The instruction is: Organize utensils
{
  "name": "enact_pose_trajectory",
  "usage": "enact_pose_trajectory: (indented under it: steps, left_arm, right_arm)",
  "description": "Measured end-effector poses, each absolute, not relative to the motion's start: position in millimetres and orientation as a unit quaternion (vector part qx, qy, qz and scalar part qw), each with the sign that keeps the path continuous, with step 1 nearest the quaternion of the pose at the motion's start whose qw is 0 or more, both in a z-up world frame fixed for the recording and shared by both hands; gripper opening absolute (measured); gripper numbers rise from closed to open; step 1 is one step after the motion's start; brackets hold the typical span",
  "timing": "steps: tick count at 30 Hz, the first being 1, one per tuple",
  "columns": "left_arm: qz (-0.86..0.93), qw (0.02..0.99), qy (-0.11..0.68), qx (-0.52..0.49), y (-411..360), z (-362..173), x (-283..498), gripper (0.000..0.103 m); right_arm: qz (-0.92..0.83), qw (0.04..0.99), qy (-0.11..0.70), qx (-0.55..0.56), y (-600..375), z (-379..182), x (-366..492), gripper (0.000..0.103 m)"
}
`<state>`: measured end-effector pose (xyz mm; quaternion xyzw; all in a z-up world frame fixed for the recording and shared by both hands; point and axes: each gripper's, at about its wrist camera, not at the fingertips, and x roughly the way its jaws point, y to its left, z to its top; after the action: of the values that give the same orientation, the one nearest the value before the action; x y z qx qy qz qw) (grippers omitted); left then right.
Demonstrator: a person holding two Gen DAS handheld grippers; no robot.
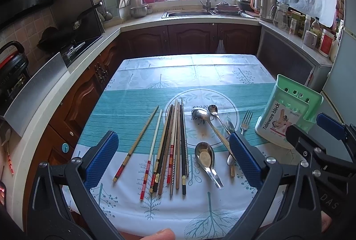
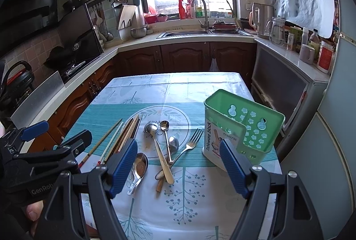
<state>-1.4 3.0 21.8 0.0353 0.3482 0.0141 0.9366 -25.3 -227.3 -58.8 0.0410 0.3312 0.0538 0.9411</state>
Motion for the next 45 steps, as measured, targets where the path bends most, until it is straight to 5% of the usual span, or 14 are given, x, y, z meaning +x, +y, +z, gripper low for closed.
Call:
enact_pose_trajectory:
  steps: [24,36,45]
  left_arm:
    - [-0.097,0.921,0.373,0.055,24,35,40,0.098]
    - [-0.091,0.919,0.381,0.049,54,49,70,0.093]
    - [-0.063,0.896,0.437,0.057,87,9,115,0.086]
  right_arm:
    - [0.116,0.932,0.342,0.014,-232,-34,11,0.076]
    - [0.159,0.906,0.392,0.019,-226,-35,55,0.057]
    - [0.185,0.870,0.454,0.048,-209,-60,97,0.047]
